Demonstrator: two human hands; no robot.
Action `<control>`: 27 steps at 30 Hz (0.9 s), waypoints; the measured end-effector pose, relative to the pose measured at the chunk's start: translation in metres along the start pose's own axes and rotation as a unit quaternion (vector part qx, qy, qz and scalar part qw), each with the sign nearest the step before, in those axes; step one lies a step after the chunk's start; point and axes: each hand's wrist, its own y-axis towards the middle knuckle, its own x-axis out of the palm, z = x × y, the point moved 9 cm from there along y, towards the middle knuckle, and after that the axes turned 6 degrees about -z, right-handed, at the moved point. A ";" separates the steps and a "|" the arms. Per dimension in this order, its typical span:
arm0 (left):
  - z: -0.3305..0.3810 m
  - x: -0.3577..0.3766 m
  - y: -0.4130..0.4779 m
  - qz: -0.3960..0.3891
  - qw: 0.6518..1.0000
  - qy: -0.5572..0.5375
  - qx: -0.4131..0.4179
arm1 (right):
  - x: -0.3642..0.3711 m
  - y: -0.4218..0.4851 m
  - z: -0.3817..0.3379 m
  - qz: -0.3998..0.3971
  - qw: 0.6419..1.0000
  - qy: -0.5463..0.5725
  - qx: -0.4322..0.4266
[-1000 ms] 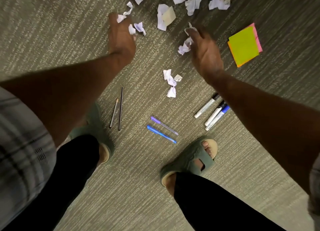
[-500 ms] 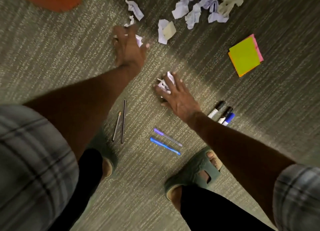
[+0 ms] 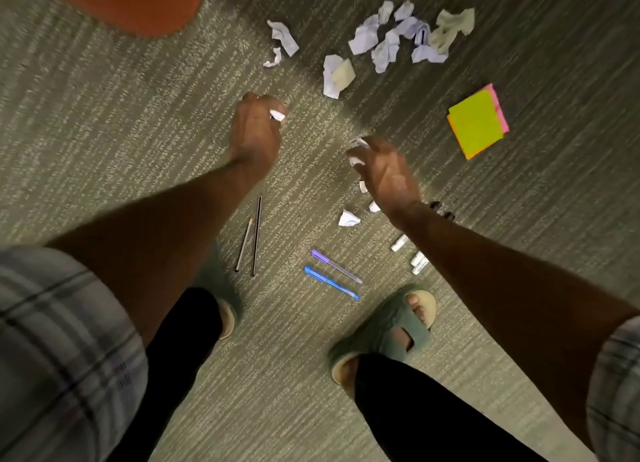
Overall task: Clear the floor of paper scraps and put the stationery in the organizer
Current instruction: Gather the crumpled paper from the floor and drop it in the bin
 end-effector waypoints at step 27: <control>0.082 -0.358 -0.046 0.106 0.984 -0.144 0.018 | -0.272 0.087 -0.338 0.101 0.984 0.145 -0.033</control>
